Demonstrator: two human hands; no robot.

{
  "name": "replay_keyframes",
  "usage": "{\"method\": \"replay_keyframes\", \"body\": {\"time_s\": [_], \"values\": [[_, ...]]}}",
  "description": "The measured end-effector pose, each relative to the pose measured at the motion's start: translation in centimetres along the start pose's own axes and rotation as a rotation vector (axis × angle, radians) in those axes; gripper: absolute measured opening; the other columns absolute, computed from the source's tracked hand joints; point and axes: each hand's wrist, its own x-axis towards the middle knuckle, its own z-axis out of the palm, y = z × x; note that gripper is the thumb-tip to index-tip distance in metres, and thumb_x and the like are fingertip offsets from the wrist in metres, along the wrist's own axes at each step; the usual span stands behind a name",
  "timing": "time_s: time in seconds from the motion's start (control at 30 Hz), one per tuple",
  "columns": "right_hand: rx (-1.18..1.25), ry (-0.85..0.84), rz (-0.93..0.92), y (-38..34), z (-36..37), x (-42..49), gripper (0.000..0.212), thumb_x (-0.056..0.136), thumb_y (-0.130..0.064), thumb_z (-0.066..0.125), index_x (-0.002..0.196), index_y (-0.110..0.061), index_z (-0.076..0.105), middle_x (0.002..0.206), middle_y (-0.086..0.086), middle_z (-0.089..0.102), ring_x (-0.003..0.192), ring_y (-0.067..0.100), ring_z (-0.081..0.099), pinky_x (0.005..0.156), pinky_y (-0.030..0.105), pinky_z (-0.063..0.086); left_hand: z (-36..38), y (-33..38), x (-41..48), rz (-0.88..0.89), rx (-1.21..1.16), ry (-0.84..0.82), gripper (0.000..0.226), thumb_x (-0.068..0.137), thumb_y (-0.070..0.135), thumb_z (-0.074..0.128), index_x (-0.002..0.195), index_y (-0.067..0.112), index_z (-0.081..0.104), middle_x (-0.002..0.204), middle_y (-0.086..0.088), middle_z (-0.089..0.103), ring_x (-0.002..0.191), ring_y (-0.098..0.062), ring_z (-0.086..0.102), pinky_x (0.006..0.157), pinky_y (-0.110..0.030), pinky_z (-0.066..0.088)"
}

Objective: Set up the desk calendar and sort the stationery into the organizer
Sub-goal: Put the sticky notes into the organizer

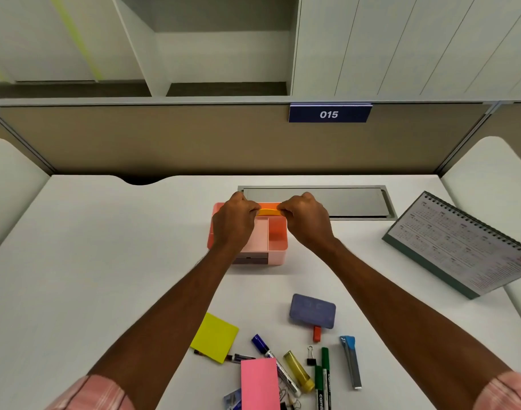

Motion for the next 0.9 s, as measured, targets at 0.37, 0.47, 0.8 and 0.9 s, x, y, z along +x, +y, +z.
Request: {"method": "replay_keyframes", "body": {"time_s": [0.37,0.47,0.8,0.9], "values": [[-0.085,-0.055,0.05,0.0,1.9,0.2,0.016,0.089,-0.022,0.077,0.102,-0.013,0.081,0.103,0.009,0.068,0.096,0.028,0.058,0.067,0.033,0.048,1.2,-0.3,0.3,-0.052,0.011,-0.148,0.033,0.1,0.037,0.06,0.123,0.017,0.074,0.128,-0.011,0.065,0.105,-0.031,0.068,0.094,-0.041,0.057],[-0.091,-0.084,0.067,-0.1,2.0,0.1,0.018,0.091,-0.023,0.074,0.106,-0.013,0.08,0.108,0.009,0.068,0.1,0.027,0.057,0.07,0.034,0.049,1.3,-0.3,0.4,-0.063,0.019,-0.159,0.033,0.1,0.038,0.06,0.122,0.018,0.074,0.128,-0.01,0.065,0.105,-0.029,0.068,0.094,-0.04,0.057],[-0.001,-0.07,0.134,-0.5,1.0,-0.7,0.032,0.089,-0.032,0.077,0.114,-0.012,0.077,0.114,0.013,0.07,0.103,0.032,0.061,0.076,0.04,0.054,1.1,-0.1,-0.1,-0.075,-0.011,-0.107,0.035,0.101,0.037,0.06,0.129,0.018,0.07,0.131,-0.01,0.065,0.109,-0.03,0.067,0.095,-0.042,0.056],[0.028,-0.072,0.133,-0.8,0.4,-1.3,0.029,0.09,-0.028,0.077,0.114,-0.013,0.077,0.118,0.011,0.069,0.107,0.03,0.06,0.077,0.038,0.054,0.8,0.0,-0.8,-0.045,-0.028,-0.067,0.032,0.1,0.035,0.064,0.127,0.02,0.072,0.129,-0.007,0.066,0.11,-0.027,0.066,0.091,-0.041,0.057]]}}
